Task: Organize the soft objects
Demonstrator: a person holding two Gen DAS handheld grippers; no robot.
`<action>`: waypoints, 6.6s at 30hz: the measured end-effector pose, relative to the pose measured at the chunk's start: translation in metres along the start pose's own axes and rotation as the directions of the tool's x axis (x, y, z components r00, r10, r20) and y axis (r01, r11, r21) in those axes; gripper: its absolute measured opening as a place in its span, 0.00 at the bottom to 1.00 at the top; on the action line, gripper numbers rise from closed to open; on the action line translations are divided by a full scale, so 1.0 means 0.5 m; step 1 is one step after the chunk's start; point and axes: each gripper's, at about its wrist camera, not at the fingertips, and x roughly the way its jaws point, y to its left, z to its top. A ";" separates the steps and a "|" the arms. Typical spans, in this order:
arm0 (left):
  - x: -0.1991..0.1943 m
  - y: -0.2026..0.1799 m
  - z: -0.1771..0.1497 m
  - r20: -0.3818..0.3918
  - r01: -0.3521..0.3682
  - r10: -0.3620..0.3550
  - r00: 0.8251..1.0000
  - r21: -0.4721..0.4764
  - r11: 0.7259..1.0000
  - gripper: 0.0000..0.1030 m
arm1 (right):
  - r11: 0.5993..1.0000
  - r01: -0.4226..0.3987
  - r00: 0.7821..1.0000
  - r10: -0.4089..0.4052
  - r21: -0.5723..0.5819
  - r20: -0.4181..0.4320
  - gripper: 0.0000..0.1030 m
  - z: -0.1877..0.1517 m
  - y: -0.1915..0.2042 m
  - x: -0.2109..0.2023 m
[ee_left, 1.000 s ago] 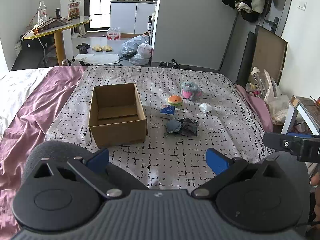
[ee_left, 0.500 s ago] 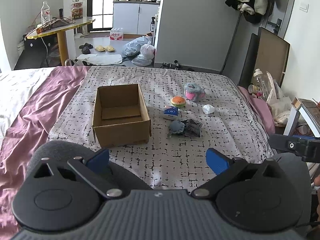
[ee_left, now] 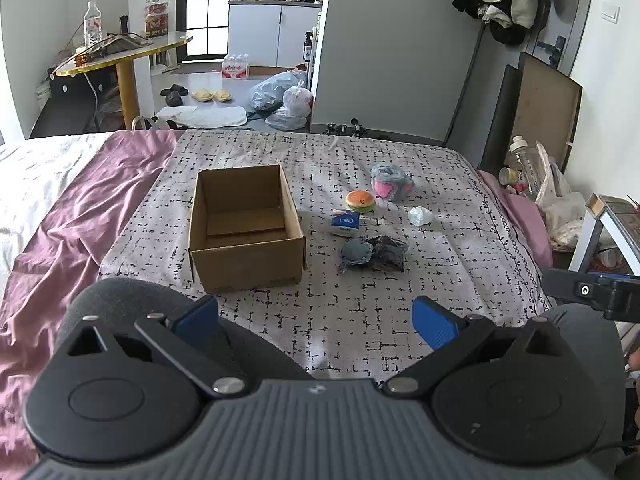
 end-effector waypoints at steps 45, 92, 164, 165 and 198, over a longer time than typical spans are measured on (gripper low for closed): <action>0.050 0.005 0.026 0.014 0.036 -0.035 0.999 -0.063 0.997 0.99 | 1.000 0.024 0.999 -0.024 0.014 -0.036 1.00 0.013 -0.050 0.043; 0.444 -0.118 0.077 -0.180 0.017 -0.034 0.983 -0.100 0.995 0.72 | 0.931 -0.118 0.979 0.166 0.346 -0.115 0.98 0.016 -0.273 0.349; 0.556 -0.067 0.101 -0.162 0.047 -0.081 0.983 -0.208 0.977 0.28 | 0.869 -0.151 0.970 0.222 0.471 -0.098 0.32 0.008 -0.209 0.524; 0.546 -0.067 0.105 -0.155 0.051 -0.083 0.984 -0.202 0.978 0.28 | 0.870 -0.145 0.972 0.213 0.472 -0.094 0.32 0.011 -0.203 0.521; 0.350 0.062 0.172 -0.007 0.076 -0.079 0.997 -0.197 0.977 0.28 | 0.902 -0.214 0.976 0.210 0.375 0.054 0.33 0.103 0.007 0.422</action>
